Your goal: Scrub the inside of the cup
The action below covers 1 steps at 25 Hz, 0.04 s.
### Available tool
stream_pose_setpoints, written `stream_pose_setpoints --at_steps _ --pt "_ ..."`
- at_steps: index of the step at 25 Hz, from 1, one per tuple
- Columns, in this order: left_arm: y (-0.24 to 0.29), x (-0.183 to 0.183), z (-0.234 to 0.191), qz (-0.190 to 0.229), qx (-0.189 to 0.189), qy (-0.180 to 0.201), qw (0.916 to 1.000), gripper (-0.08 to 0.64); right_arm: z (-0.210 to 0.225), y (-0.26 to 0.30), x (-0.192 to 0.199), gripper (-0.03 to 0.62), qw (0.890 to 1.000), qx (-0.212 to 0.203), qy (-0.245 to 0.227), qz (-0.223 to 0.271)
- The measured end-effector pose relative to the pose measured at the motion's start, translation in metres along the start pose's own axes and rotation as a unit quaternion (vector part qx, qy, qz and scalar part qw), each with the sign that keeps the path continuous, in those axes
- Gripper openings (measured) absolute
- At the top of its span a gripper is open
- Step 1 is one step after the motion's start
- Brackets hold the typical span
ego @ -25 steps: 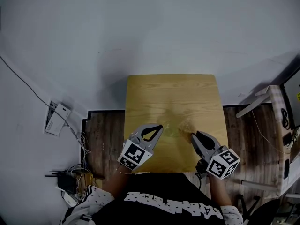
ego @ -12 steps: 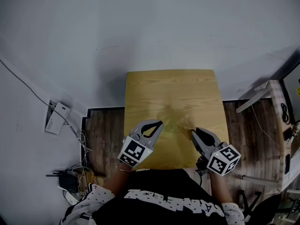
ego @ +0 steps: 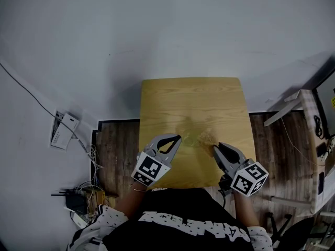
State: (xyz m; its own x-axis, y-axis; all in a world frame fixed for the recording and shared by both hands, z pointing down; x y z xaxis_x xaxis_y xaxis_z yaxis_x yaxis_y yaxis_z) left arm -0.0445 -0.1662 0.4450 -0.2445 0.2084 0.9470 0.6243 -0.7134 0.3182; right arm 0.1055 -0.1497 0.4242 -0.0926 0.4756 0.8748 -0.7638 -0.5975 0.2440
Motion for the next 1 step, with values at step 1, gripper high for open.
stream_pose_setpoints --at_steps 1 --pt "-0.0006 0.0001 0.0004 0.0 0.0 0.0 1.0 0.002 -0.0003 -0.0004 0.0005 0.075 1.0 0.0 0.001 0.001"
Point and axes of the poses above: the fingertips, and each gripper's own axes: y forward along the fingers, z to its right, x out of its underside, the point moved 2 cm from there along -y, backward along the fingers, and after that the axes turned 4 degrees about -y, right-handed, at the moved point
